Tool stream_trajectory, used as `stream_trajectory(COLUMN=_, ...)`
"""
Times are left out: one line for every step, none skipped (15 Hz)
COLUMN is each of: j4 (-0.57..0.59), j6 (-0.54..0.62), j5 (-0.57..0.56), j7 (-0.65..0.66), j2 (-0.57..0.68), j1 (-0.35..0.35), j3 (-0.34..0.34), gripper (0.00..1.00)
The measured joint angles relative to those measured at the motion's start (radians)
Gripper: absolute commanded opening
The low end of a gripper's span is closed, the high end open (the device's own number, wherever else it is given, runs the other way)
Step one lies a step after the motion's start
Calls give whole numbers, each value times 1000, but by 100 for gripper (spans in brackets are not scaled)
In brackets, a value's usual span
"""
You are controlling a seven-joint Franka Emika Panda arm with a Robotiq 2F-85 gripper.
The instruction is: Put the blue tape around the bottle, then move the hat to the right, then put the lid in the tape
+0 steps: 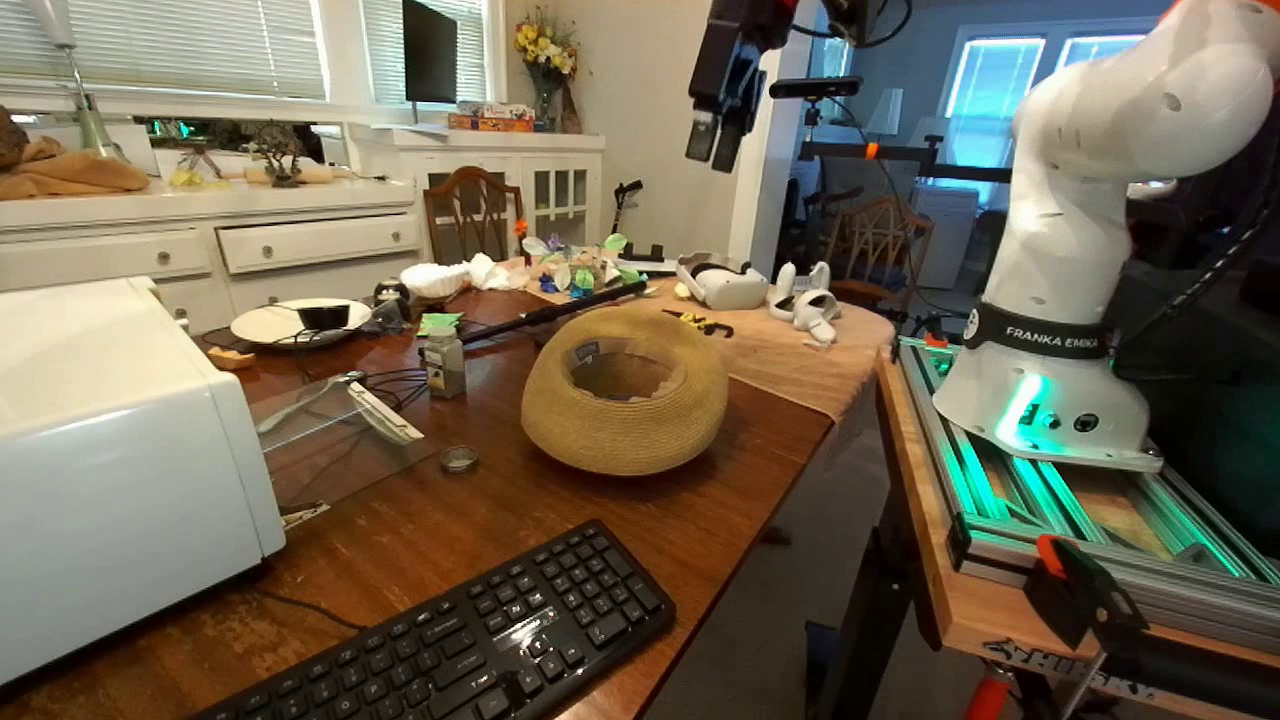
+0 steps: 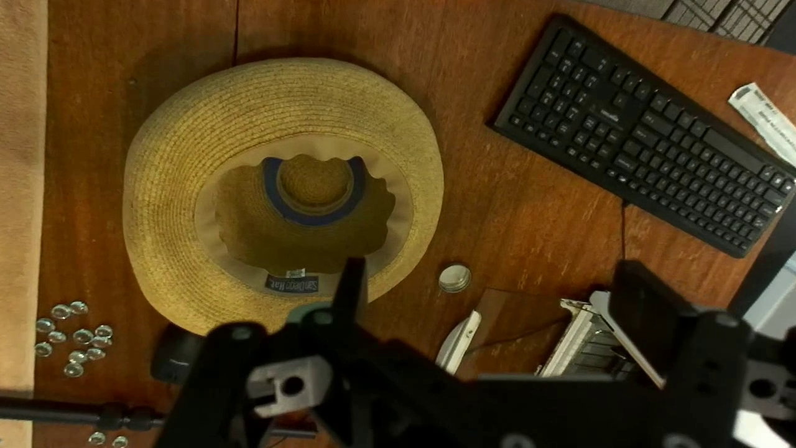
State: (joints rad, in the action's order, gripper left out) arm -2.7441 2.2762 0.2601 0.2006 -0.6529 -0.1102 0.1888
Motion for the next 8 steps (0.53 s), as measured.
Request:
stream_trajectory(j4=-4, j6=51, j5=-1, j7=12, j2=47, j1=1, j3=2, gripper=100)
stream_trajectory(j4=-4, j6=100, j5=-2, j7=20, j2=100, j1=5, j3=2, gripper=100)
stream_trajectory(j4=-2, j6=149, j5=-7, j7=26, j2=157, j1=14, j3=1, gripper=100)
stream_trajectory(j4=6, j6=195, j5=-15, j7=33, j2=216, j1=27, j3=0, gripper=100)
stream_trajectory(j4=20, j6=234, j5=-31, j7=41, j2=276, j1=43, j3=-2, gripper=100)
stream_trajectory(j4=38, j6=270, j5=-58, j7=58, j2=337, j1=63, j3=-4, gripper=100)
stream_trajectory(j4=60, j6=297, j5=-95, j7=79, j2=398, j1=86, j3=-6, gripper=100)
stream_trajectory(j4=86, j6=318, j5=-143, j7=109, j2=459, j1=111, j3=-10, gripper=100)
